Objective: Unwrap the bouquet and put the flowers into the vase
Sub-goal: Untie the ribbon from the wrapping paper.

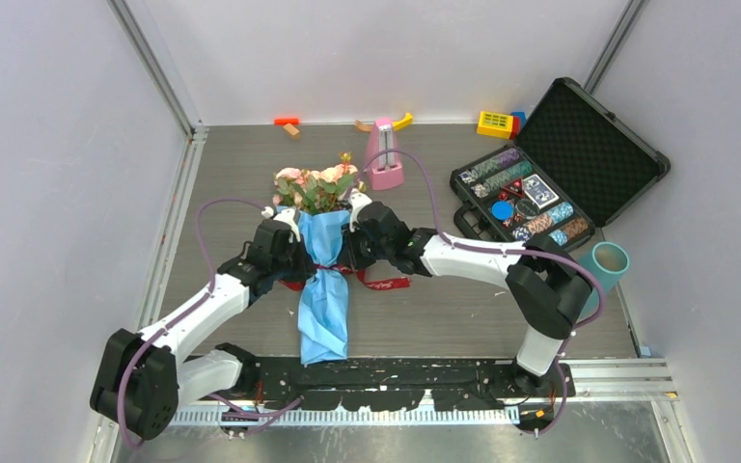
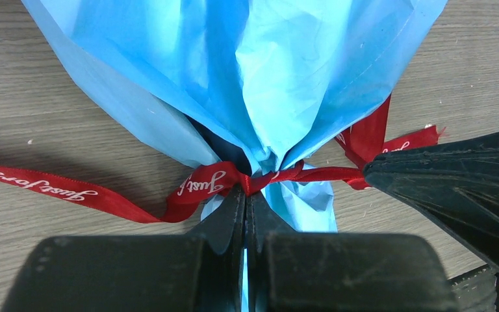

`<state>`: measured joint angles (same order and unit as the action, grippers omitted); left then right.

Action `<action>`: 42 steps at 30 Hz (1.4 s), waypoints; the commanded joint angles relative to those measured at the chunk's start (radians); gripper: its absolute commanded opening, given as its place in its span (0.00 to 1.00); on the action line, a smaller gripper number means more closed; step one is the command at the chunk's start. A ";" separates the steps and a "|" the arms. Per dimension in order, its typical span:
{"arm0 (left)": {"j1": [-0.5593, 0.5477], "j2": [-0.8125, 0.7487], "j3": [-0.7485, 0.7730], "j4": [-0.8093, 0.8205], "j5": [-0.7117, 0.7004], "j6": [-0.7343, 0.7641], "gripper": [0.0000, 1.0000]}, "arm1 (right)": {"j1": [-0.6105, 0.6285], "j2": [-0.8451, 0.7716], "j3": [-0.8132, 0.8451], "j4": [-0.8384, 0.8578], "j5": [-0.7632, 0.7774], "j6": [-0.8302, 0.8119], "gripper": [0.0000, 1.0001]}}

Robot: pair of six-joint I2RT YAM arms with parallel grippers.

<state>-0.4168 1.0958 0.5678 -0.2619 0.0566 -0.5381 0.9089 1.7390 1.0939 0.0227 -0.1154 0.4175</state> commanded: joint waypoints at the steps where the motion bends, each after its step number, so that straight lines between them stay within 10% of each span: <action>1: 0.004 0.006 -0.010 0.013 -0.002 0.014 0.00 | 0.007 0.007 0.075 0.064 0.002 0.010 0.00; 31: 0.066 0.013 -0.047 0.089 0.071 -0.027 0.00 | 0.117 0.084 0.135 -0.138 -0.256 0.082 0.00; 42: 0.088 0.010 -0.042 0.073 0.095 -0.004 0.00 | 0.028 -0.015 0.141 -0.183 -0.177 0.010 0.36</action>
<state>-0.3397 1.1072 0.5259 -0.2169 0.1444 -0.5648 0.9867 1.8103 1.2026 -0.1665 -0.3225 0.4610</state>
